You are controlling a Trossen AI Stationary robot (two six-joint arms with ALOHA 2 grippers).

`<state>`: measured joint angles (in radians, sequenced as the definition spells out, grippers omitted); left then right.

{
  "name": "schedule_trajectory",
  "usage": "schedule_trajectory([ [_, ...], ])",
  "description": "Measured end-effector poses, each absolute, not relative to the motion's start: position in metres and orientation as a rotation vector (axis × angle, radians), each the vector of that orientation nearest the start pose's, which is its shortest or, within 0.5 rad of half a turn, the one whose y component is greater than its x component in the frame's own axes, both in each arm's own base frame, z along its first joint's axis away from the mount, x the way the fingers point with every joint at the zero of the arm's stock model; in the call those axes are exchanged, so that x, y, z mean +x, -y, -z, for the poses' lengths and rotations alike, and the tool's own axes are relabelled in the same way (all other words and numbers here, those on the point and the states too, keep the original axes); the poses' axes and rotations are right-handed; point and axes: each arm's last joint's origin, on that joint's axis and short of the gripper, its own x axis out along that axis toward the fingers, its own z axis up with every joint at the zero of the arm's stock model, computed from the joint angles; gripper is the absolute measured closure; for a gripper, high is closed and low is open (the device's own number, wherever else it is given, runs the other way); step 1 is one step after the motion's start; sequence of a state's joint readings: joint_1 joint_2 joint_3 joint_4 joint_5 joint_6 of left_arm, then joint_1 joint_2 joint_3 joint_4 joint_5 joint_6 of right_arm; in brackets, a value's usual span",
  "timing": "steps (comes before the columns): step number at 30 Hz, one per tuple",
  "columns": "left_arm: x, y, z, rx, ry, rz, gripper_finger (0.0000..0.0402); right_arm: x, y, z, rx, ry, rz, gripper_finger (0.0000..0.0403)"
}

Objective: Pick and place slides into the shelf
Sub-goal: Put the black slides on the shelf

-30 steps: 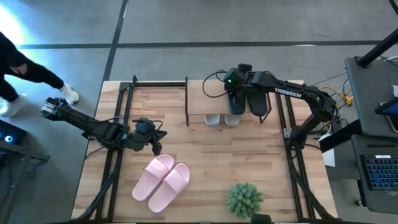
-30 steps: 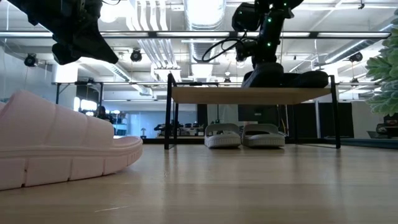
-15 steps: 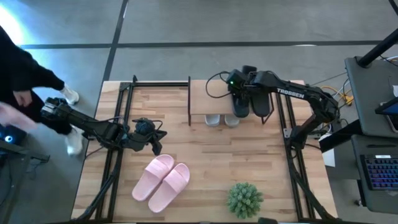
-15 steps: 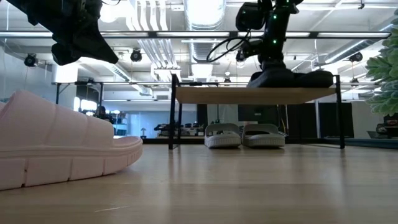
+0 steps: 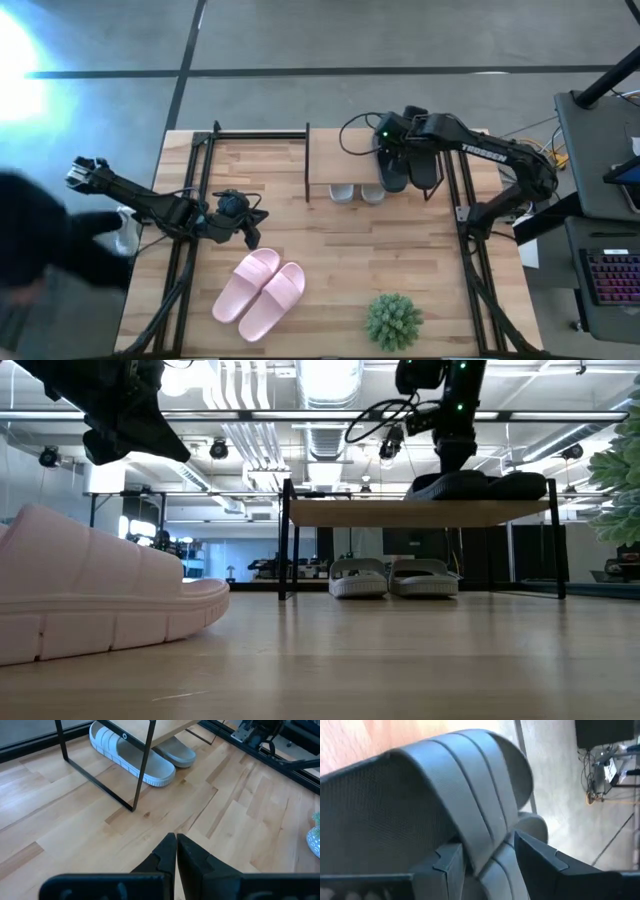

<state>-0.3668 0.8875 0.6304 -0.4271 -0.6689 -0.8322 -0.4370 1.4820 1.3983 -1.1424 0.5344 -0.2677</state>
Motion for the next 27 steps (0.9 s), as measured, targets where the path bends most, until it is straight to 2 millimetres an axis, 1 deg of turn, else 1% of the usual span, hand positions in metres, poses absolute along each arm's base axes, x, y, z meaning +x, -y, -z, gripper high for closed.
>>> schedule_trajectory([
  [4, 0.170, 0.046, -0.247, -0.461, -0.431, -0.509, 0.0402, 0.237, 0.126, -0.329, -0.213, -1.304, 0.676, 0.0247],
  [8, 0.170, 0.046, -0.247, -0.461, -0.430, -0.509, 0.0402, 0.226, 0.119, -0.342, -0.140, -1.219, 0.721, 0.0246],
  [10, 0.170, 0.046, -0.247, -0.462, -0.430, -0.509, 0.0402, 0.220, 0.114, -0.350, -0.063, -1.148, 0.706, 0.0249],
  [13, 0.170, 0.046, -0.247, -0.462, -0.431, -0.508, 0.0402, 0.214, 0.106, -0.362, 0.097, -1.000, 0.636, 0.0253],
  [16, 0.170, 0.046, -0.247, -0.462, -0.431, -0.508, 0.0402, 0.218, 0.099, -0.370, 0.250, -0.863, 0.517, 0.0257],
  [19, 0.170, 0.046, -0.247, -0.461, -0.431, -0.507, 0.0402, 0.225, 0.089, -0.376, 0.339, -0.780, 0.417, 0.0259],
  [23, 0.170, 0.046, -0.247, -0.455, -0.433, -0.505, 0.0402, 0.236, 0.072, -0.374, 0.366, -0.781, 0.345, 0.0259],
  [27, 0.170, 0.046, -0.247, -0.455, -0.433, -0.505, 0.0402, 0.251, 0.061, -0.365, 0.356, -0.818, 0.380, 0.0266],
])
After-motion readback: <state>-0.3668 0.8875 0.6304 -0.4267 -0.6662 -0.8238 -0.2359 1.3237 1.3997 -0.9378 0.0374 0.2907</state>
